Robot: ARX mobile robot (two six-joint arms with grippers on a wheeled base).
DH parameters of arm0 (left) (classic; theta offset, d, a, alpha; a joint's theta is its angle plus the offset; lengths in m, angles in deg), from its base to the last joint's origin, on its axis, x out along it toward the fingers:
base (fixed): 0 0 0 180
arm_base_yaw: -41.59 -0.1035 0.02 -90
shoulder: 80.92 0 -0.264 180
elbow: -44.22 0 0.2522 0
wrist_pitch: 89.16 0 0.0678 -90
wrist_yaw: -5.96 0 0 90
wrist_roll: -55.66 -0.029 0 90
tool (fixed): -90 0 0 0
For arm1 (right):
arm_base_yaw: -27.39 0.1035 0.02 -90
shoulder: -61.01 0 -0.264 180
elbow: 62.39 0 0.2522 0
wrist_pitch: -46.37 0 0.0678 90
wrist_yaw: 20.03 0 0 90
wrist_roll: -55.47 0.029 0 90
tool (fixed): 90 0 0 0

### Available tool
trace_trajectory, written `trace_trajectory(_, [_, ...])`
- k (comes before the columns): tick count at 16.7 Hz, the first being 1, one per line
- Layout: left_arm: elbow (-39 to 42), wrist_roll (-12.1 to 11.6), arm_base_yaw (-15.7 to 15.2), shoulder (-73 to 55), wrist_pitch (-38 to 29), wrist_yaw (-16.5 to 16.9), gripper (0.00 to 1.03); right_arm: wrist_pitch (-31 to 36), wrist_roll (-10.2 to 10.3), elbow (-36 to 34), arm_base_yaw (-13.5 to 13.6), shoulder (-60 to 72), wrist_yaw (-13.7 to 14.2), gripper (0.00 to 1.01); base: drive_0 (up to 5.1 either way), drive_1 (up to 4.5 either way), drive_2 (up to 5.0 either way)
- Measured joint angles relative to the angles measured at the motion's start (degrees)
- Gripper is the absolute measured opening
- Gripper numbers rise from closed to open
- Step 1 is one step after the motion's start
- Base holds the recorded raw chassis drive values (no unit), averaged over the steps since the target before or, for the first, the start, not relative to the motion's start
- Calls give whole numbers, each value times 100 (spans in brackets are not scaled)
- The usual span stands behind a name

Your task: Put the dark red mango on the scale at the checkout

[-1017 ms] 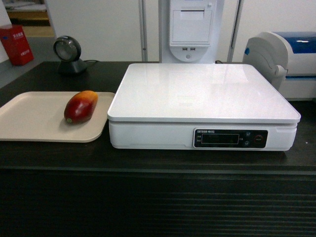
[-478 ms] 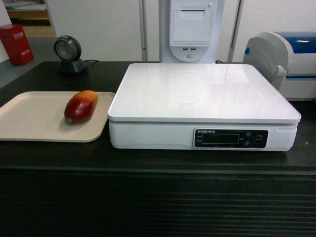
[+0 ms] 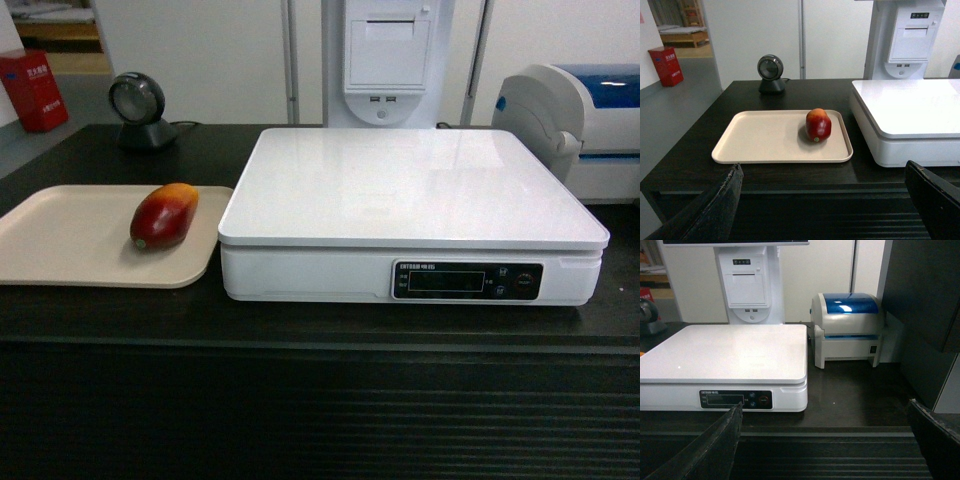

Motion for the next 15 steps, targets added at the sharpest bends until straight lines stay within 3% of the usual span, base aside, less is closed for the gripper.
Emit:
trace_trajectory(2, [0, 0, 0, 0, 0, 0, 98, 0, 0, 0, 0, 0, 0, 98, 0, 0, 0])
trace_trajectory(4, [-114, 374, 647, -426, -168, -1062, 98, -2, 0, 0, 0, 0, 4, 98, 0, 0, 0])
trace_trajectory(5, [-389, 433, 1005, -935, -623, -1344, 98, 0, 0, 0, 0, 0, -2, 98, 0, 0, 0])
trace_trajectory(6, [-608, 433, 1016, -1268, -1025, -1338, 98, 0, -2, 0, -2, 0, -2, 98, 0, 0, 0])
trace_trajectory(8, [-1014, 402, 664, -2472, -2245, -852, 98, 0, 0, 0, 0, 0, -2, 98, 0, 0, 0])
trace_trajectory(12, [-1860, 286, 181, -5198, -3965, 44, 98, -2, 0, 0, 0, 0, -2, 98, 0, 0, 0])
trace_trajectory(15, [-3241, 160, 98, -7556, -4280, 411, 98, 0, 0, 0, 0, 0, -2, 98, 0, 0, 0])
